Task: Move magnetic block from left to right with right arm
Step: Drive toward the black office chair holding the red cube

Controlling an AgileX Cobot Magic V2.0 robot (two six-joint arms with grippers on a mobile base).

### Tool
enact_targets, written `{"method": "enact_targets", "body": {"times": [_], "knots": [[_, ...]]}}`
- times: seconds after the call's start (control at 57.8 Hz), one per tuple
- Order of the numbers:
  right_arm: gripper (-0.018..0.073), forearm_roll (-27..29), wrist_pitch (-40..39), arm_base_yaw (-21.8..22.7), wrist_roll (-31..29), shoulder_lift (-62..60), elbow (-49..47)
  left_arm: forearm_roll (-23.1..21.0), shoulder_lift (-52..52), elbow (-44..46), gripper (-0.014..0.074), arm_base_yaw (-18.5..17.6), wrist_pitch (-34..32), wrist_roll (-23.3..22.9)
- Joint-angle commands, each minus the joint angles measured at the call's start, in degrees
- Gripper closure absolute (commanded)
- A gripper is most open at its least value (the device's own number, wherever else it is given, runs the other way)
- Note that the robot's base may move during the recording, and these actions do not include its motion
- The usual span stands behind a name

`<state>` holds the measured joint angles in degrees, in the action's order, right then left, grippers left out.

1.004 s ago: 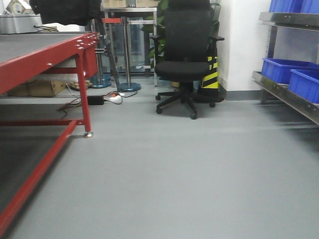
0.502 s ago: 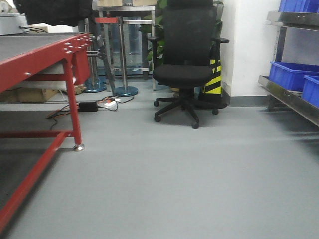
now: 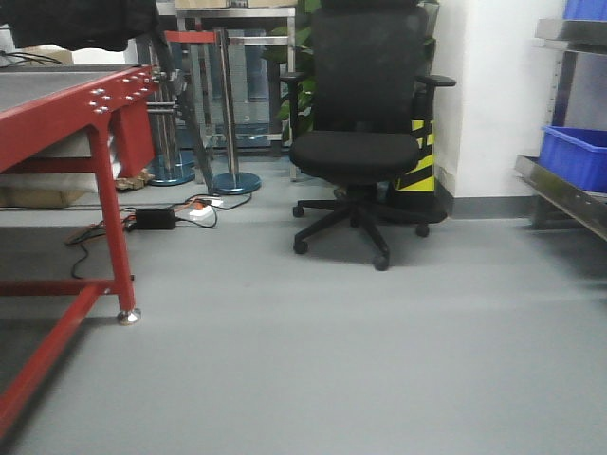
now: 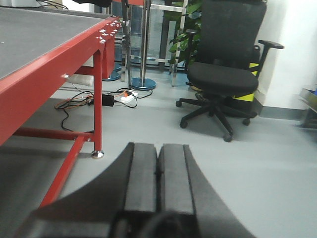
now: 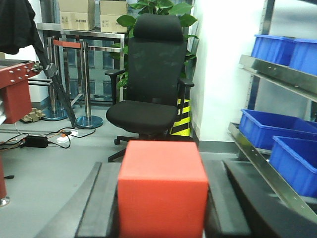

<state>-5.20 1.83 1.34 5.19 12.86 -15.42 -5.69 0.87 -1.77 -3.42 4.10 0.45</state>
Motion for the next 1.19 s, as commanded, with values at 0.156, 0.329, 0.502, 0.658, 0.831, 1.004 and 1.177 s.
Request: {"method": "enact_targets", "body": {"times": [0.156, 0.329, 0.502, 0.658, 0.831, 1.004, 1.177], "knots": [[0.0305, -0.6, -5.1, 0.4, -0.3, 0.5, -1.7, -0.2, 0.4, -0.6, 0.0722, 0.2, -4.8, -0.4], [0.0305, -0.6, -5.1, 0.4, -0.3, 0.5, -1.7, -0.2, 0.4, -0.6, 0.0722, 0.2, -4.8, -0.4], [0.0305, -0.6, -5.1, 0.4, -0.3, 0.5, -1.7, -0.2, 0.4, -0.6, 0.0722, 0.2, -4.8, -0.4], [0.0305, -0.6, -5.1, 0.4, -0.3, 0.5, -1.7, -0.2, 0.4, -0.6, 0.0722, 0.2, -4.8, -0.4], [0.0305, -0.6, -5.1, 0.4, -0.3, 0.5, -1.7, -0.2, 0.4, -0.6, 0.0722, 0.2, -4.8, -0.4], [0.0305, -0.6, -5.1, 0.4, -0.3, 0.5, -1.7, -0.2, 0.4, -0.6, 0.0722, 0.2, -4.8, -0.4], [0.0305, -0.6, -5.1, 0.4, -0.3, 0.5, -1.7, -0.2, 0.4, -0.6, 0.0722, 0.2, -4.8, -0.4]]}}
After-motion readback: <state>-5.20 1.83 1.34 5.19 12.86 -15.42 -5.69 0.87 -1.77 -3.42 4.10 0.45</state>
